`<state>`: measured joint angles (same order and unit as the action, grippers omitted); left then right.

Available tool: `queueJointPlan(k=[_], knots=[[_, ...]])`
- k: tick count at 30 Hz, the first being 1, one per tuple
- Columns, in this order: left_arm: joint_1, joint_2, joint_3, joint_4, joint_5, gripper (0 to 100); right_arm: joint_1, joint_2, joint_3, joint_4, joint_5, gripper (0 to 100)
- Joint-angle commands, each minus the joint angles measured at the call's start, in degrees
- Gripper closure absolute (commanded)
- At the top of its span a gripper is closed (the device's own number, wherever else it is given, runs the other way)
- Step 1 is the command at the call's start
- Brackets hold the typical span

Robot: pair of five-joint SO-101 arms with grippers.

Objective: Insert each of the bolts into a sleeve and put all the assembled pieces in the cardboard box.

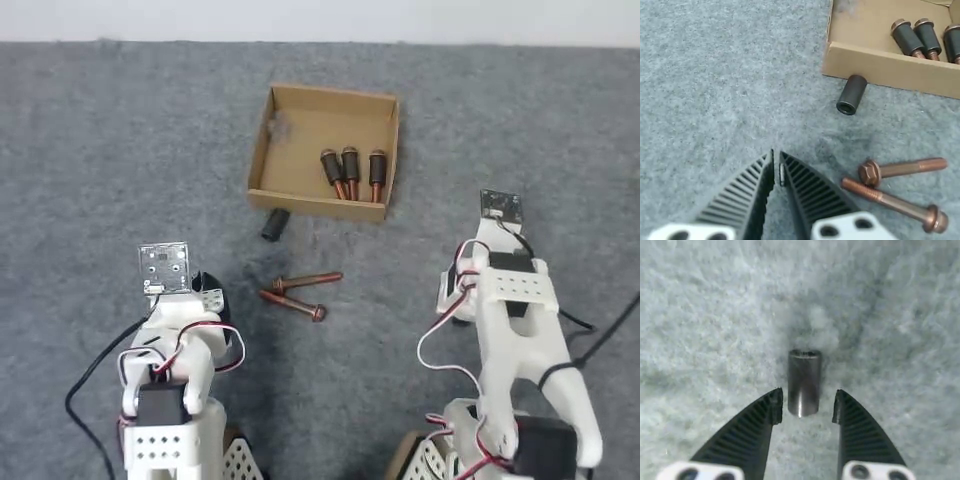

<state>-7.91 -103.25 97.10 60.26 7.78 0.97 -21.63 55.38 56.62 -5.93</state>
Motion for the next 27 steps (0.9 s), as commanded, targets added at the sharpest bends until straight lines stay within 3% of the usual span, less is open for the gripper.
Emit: queueJointPlan(k=[1, 11, 15, 21, 27], knots=[[-0.2, -0.7, -0.6, 0.3, -0.6, 99, 0.4, -2.4, 0.5, -3.6, 1.1, 85.4], [-0.2, -0.7, -0.6, 0.4, -0.6, 99, 0.5, 3.6, 2.2, -10.4, 2.3, 85.4], [-0.2, -0.7, -0.6, 0.4, -0.6, 99, 0.7, 8.8, -1.3, -8.3, 4.0, 85.5], [-0.2, -0.7, -0.6, 0.4, -0.6, 99, 0.8, 12.6, -4.7, -6.1, 4.2, 99.7], [-0.2, -0.7, -0.6, 0.4, -0.6, 99, 0.9, 12.5, -4.7, -5.7, 4.2, 99.3]])
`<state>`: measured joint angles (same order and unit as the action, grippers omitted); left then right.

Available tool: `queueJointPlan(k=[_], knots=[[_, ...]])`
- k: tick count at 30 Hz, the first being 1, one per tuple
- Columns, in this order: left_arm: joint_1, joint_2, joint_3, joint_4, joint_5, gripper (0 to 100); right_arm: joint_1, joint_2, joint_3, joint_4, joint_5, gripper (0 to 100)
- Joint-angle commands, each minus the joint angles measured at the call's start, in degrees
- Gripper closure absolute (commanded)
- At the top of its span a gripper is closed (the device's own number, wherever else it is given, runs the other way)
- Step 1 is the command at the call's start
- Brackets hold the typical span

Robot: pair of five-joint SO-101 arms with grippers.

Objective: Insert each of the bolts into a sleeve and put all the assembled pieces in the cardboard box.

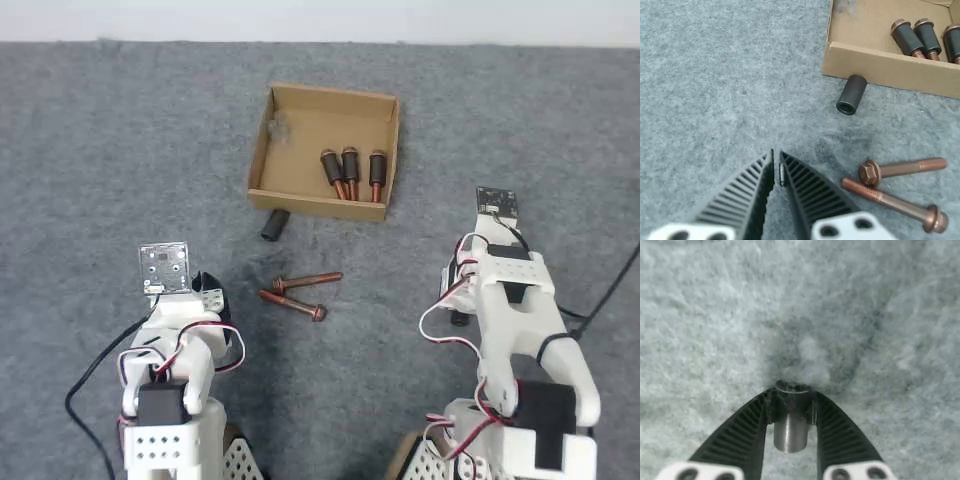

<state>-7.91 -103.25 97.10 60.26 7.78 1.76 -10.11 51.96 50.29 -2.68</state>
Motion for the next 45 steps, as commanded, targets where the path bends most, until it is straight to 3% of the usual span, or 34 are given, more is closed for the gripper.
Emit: queueJointPlan(k=[1, 14, 21, 24, 36, 41, 45], knots=[[-0.2, -0.7, -0.6, 0.4, -0.6, 99, 0.1, 1.0, -1.2, 0.7, 1.0, 99.3], [-0.2, -0.9, -1.6, -1.8, -0.3, 99, 0.1, 1.5, -1.2, 0.0, 1.0, 99.2], [4.7, -0.6, -17.0, 11.2, -0.4, 99, 0.1, 1.5, -1.2, -0.6, 1.0, 99.2], [5.8, 1.2, -20.0, 11.2, -0.6, 99, 0.1, 1.6, -1.1, -0.5, 1.0, 99.2], [15.4, 44.1, -41.8, 14.3, 0.1, 99, 0.1, 1.6, -1.1, -0.7, 1.0, 99.2], [19.5, 58.1, -46.2, 14.9, 8.5, 99, 0.1, 1.6, -1.1, -0.7, 1.1, 99.2], [23.1, 66.3, -47.6, 14.3, 11.3, 98, 0.1, 1.6, -1.1, -0.7, 1.1, 99.2]])
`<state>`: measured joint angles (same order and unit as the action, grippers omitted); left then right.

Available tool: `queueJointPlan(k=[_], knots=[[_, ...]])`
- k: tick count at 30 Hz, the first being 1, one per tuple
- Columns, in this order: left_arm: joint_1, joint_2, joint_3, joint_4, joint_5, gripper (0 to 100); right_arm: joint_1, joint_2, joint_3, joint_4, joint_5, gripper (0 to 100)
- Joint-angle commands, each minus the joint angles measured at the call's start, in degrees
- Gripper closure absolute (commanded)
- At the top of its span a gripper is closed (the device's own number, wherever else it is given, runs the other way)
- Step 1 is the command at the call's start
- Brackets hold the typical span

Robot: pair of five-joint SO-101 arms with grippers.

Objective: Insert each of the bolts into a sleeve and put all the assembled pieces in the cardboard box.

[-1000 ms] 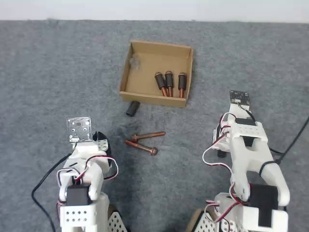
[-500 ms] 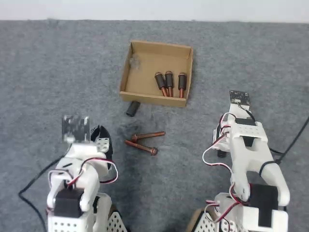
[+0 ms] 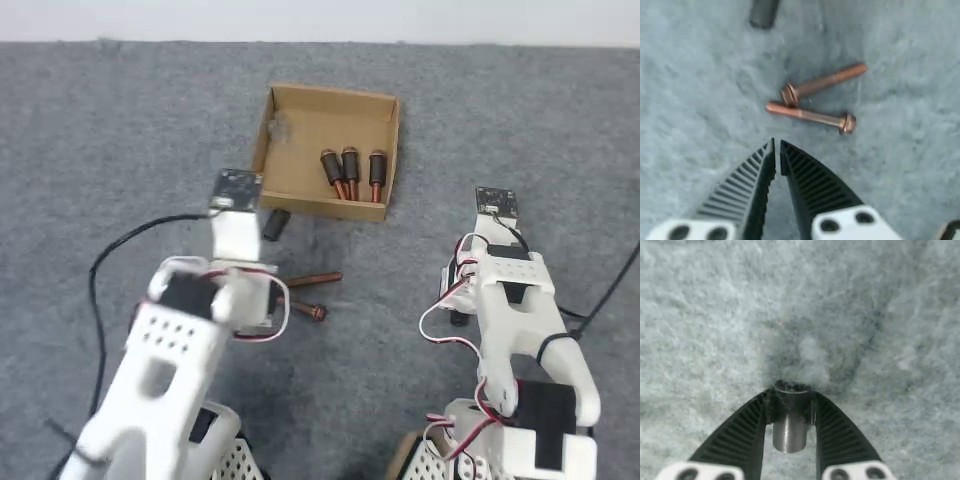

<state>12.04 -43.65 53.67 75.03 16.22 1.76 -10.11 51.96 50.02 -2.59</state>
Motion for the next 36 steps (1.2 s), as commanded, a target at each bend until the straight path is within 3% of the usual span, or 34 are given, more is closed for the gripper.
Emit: queueJointPlan(k=[1, 12, 19, 26, 36], knots=[[3.9, 8.2, -4.1, -1.8, 2.8, 98, 0.1, 1.6, -1.1, -0.4, 1.0, 99.2], [4.7, 25.9, -3.8, -19.0, 9.0, 98, 0.0, 1.6, -1.1, -0.4, 1.0, 99.2], [3.3, 36.7, -6.0, -27.2, 9.0, 99, 0.0, 1.6, -1.1, -0.4, 1.0, 99.2], [0.1, 37.8, -10.0, -27.8, 9.0, 99, 0.0, 1.6, -1.1, -0.4, 1.0, 99.2], [-0.1, 37.8, -8.7, -38.3, 10.8, 98, 0.0, 1.6, -1.1, -0.3, 1.0, 99.2]])
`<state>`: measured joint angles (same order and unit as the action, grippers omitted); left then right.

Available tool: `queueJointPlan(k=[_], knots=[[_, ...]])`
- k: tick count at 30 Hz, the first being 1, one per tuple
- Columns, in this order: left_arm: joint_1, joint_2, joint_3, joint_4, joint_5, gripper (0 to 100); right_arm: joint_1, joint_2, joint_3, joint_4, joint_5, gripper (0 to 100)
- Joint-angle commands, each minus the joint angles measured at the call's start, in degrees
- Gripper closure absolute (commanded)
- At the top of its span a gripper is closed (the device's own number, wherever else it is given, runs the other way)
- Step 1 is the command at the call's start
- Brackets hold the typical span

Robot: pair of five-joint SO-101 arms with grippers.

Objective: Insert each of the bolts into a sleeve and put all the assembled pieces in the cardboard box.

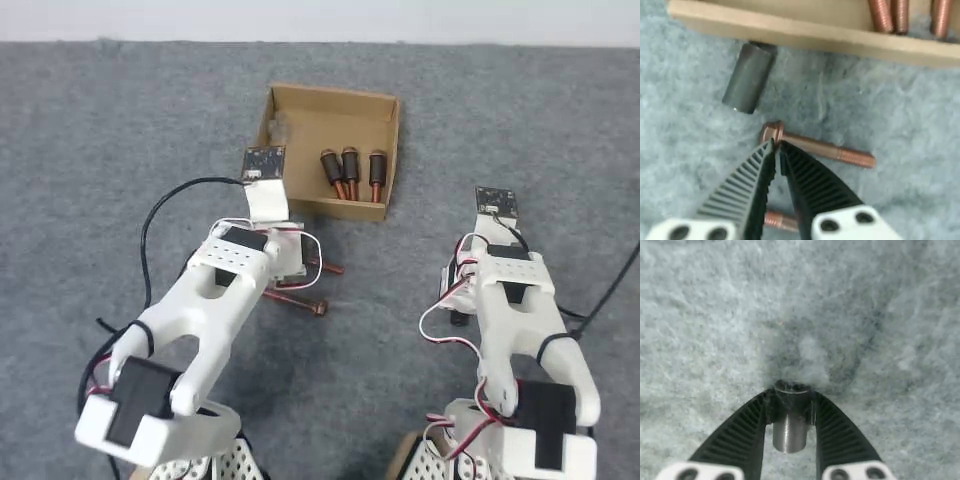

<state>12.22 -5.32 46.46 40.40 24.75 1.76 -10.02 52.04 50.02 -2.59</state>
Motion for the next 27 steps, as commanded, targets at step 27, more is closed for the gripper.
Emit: queueJointPlan(k=[27], knots=[[1.0, -1.6, -2.1, 0.6, 35.2, 84, 0.0, 1.5, -1.2, -0.4, 1.0, 99.2]])
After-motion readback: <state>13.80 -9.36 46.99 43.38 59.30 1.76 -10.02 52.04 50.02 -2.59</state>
